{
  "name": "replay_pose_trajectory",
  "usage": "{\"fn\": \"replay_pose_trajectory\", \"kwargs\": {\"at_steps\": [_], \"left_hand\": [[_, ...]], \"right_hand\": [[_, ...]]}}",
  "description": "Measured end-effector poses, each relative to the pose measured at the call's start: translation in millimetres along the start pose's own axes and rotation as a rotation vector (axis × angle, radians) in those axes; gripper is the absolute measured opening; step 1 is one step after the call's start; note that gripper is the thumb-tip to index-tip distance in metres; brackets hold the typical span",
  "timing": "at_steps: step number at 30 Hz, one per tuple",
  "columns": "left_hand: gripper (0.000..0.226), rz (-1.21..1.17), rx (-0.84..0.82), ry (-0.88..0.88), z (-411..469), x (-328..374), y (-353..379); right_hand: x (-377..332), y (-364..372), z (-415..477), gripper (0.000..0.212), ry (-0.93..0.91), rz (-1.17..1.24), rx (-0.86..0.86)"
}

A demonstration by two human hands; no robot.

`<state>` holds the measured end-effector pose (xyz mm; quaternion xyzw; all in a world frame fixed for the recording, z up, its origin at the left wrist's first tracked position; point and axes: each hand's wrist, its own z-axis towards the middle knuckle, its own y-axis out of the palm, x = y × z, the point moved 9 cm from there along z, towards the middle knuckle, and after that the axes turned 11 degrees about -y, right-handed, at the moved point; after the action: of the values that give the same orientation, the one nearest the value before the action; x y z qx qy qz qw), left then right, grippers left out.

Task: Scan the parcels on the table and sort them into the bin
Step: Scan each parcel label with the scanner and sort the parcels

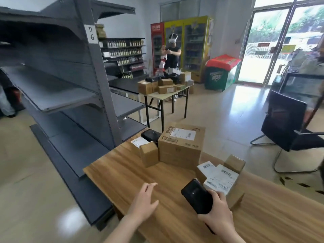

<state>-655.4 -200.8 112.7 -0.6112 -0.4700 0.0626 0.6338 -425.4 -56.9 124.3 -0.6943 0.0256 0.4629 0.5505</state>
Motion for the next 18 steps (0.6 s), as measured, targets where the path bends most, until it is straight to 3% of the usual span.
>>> {"fn": "replay_pose_trajectory", "kwargs": {"at_steps": [13, 18], "left_hand": [[0.055, 0.01, 0.009, 0.043, 176.0, -17.0, -11.0], [0.053, 0.035, 0.108, 0.035, 251.1, -26.7, -29.0]], "right_hand": [[-12.5, 60.0, 140.6, 0.09, 0.071, 0.026, 0.011], [-22.2, 98.4, 198.5, 0.09, 0.095, 0.006, -0.058]]}}
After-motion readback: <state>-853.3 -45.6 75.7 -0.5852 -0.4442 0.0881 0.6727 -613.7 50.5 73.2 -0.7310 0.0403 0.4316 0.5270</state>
